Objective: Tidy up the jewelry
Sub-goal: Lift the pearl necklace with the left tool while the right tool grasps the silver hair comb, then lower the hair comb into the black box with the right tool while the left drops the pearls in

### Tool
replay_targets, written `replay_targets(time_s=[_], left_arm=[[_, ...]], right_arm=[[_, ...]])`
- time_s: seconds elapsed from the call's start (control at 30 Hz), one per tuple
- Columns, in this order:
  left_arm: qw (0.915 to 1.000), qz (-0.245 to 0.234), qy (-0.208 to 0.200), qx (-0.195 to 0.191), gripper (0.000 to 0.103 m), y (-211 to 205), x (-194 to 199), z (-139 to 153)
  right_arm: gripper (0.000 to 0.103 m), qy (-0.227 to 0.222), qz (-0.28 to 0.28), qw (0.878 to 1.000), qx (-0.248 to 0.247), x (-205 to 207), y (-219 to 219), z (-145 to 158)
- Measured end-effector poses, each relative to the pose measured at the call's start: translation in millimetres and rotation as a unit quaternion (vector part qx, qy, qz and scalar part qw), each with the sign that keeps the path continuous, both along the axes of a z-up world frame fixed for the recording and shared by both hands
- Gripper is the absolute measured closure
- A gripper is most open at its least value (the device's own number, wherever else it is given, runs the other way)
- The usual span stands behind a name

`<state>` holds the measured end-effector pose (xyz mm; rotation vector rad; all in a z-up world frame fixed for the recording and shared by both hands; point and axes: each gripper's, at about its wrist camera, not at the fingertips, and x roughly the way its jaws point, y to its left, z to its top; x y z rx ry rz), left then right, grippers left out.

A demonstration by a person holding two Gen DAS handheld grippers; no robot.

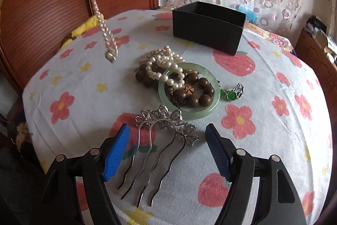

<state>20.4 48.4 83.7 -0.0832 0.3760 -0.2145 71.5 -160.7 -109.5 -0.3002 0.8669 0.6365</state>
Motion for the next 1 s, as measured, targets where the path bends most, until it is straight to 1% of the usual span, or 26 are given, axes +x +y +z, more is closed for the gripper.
replay_targets(time_s=[0.03, 0.07, 0.1, 0.13, 0.33, 0.6, 0.8, 1.0], left_arm=[[1.0000, -0.003, 0.004, 0.000, 0.099, -1.3, 0.9, -3.3], [1.0000, -0.004, 0.006, 0.000, 0.099, -2.8, 0.5, -6.3], [0.9999, -0.006, 0.010, 0.001, 0.099, -4.4, 1.2, -9.4], [0.9999, -0.007, 0.012, 0.002, 0.099, -6.2, 1.2, -12.1], [0.9996, -0.009, 0.026, 0.008, 0.099, -11.8, 5.6, -24.9], [0.9996, -0.009, 0.027, 0.009, 0.099, -13.5, 8.6, -29.0], [0.9997, -0.002, 0.020, 0.015, 0.099, -12.2, 25.7, -19.7], [0.9996, -0.001, 0.018, 0.022, 0.099, -12.6, 51.4, -7.1]], right_arm=[[0.027, 0.001, 0.000, 1.000, 0.001, 0.1, -0.4, 0.3], [0.031, -0.001, -0.001, 1.000, 0.001, 0.1, -1.2, 0.9], [0.041, -0.002, 0.000, 1.000, 0.002, 0.0, -2.1, 1.1], [0.044, -0.002, -0.001, 1.000, 0.003, 0.4, -3.7, 1.5], [0.044, -0.007, -0.010, 1.000, 0.007, 1.9, -13.7, 2.1], [0.044, -0.025, -0.019, 0.999, 0.025, 6.9, -28.8, 19.0], [0.044, -0.045, -0.022, 0.998, 0.028, 26.6, -35.1, 34.7], [0.044, -0.064, -0.026, 0.997, 0.034, 59.4, -36.4, 49.6]])
